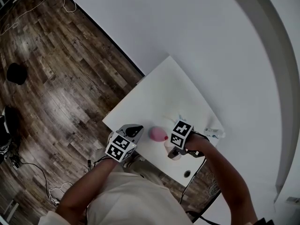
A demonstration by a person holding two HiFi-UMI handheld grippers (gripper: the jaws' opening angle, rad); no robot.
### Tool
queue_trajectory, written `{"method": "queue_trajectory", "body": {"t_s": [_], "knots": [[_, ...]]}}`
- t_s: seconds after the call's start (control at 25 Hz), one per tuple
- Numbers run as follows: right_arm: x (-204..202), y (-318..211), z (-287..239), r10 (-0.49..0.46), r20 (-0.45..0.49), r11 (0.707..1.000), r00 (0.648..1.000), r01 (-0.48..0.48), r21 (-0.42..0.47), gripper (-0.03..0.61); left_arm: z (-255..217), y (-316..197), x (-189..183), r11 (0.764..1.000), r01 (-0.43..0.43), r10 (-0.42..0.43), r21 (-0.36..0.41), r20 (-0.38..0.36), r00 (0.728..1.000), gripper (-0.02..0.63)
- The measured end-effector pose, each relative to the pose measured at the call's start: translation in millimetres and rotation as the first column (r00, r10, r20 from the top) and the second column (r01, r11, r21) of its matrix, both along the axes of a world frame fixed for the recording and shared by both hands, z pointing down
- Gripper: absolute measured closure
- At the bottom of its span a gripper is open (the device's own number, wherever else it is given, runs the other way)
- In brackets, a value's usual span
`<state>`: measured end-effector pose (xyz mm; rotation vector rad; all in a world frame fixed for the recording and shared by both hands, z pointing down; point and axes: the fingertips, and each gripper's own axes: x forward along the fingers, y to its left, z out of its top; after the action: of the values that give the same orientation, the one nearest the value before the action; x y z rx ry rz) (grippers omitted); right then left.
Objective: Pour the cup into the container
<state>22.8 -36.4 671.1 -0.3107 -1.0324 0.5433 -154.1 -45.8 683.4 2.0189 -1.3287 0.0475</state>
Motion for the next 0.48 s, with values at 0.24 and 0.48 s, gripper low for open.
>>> {"method": "queue_trajectory", "body": {"t_s": [0.24,0.48], "knots": [[-3,-2,-1,-0.011,-0.007,1.0,1.0,0.011,-0.007,0.214,-4,-6,4,1.0,-0.02,0.02,0.003,0.013,1.0,0.603],[-3,-3,-1,-0.027,-0.028,0.999,0.999,0.026,-0.019,0.214,-5,-11,6,1.0,-0.025,0.024,0.008,0.018,1.0,0.603]]}}
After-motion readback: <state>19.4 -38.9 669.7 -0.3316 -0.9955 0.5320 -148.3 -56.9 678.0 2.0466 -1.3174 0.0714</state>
